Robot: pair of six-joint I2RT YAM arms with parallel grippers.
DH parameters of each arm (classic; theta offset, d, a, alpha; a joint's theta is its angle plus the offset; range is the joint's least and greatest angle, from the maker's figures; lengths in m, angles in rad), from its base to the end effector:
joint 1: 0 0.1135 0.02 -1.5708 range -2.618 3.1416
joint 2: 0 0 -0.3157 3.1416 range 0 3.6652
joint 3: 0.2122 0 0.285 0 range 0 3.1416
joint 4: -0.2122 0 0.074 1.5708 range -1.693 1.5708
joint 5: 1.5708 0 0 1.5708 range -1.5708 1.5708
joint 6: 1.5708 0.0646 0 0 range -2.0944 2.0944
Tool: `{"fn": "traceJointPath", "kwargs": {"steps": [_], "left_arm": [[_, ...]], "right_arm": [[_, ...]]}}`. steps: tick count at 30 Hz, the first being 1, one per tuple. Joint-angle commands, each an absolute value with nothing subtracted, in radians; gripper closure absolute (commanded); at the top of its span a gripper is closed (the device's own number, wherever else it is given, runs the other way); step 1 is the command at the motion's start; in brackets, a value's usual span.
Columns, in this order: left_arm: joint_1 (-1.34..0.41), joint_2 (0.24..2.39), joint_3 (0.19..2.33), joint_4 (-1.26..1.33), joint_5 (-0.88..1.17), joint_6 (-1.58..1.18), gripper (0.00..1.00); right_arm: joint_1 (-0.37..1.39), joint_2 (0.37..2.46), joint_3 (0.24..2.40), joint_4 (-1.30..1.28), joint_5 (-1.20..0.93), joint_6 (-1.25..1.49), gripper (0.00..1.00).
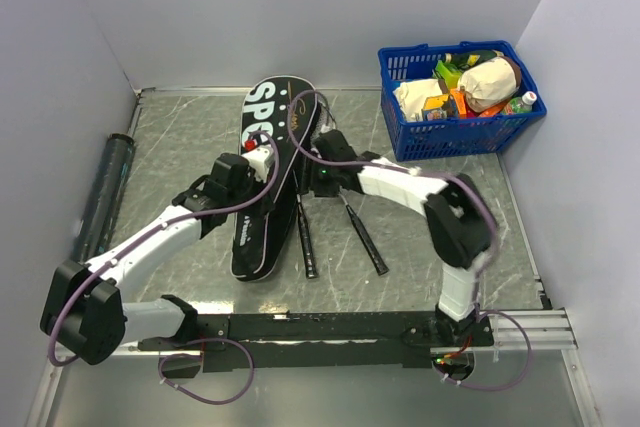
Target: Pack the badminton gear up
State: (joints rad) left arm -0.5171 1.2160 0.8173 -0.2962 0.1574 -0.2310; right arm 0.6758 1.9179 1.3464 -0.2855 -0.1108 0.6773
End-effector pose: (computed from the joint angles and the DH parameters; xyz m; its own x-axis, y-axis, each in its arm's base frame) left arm 0.2525 -0.1552 0.2685 -0.6776 0.1252 -0.7247 0.4497 0.8502 -0.2736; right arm 0.3737 0.3087 0.2057 -0.8846 0.0891 -0.4578 -0.1589 0.8653 0.4754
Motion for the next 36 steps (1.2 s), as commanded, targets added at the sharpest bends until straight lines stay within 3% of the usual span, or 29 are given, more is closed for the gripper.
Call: {"fn": "traceJointPath", "kwargs": {"steps": [1,7,16,36], "left_arm": [[-0.525,1.229,0.834,-0.255,0.193,-0.244,0.99],[-0.526,1.229,0.830,-0.245,0.181,-0.245,0.99],[-0.560,1.267,0.822,-0.219,0.154,-0.288,0.99],[-0.574,1.285,0.696,-0.072,0.037,-0.526,0.99]], "right_arm": [[0.673,1.685,1.228,-0.281,-0.104,0.638,0.38],[0.678,1.551,1.056,-0.316,-0.176,0.666,0.38],[0.736,1.513,0.888,-0.218,-0.294,0.719,0.38],[0.802,1.631,0.808,-0.087,-0.308,0.755,0.40]]}}
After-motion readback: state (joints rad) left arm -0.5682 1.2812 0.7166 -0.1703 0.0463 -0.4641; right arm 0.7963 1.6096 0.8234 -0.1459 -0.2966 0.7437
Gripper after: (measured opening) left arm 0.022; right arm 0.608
